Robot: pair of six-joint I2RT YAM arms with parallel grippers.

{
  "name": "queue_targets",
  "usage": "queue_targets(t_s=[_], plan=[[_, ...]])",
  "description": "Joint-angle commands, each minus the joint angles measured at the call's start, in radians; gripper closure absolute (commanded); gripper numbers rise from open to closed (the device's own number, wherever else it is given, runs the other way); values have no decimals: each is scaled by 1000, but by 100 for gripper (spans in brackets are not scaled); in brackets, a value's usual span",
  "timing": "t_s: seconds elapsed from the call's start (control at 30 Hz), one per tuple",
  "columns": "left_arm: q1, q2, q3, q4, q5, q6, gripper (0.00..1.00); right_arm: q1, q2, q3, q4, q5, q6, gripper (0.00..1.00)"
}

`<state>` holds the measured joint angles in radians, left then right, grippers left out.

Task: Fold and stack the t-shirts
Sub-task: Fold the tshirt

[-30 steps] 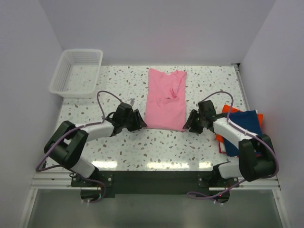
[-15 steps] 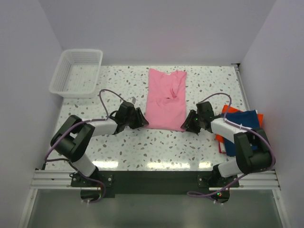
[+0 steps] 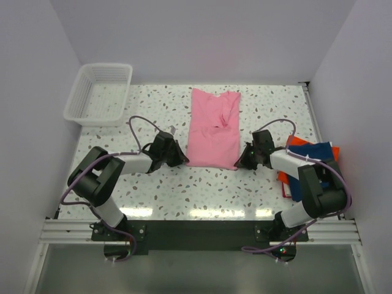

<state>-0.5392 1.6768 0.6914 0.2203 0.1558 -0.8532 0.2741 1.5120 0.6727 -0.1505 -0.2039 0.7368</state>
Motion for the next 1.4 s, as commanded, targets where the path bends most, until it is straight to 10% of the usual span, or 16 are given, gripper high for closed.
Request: queue_targets(t_s=[0.0, 0.77, 1.37], plan=[[-7, -46, -27, -47, 24, -4, 100, 2, -30, 24, -66, -38, -34, 100], [-191, -973, -355, -547, -62, -196, 100, 13, -924, -186, -659, -209, -54, 100], [-108, -593, 111, -546, -95, 23, 100, 11, -539, 182, -552, -94, -149, 100]])
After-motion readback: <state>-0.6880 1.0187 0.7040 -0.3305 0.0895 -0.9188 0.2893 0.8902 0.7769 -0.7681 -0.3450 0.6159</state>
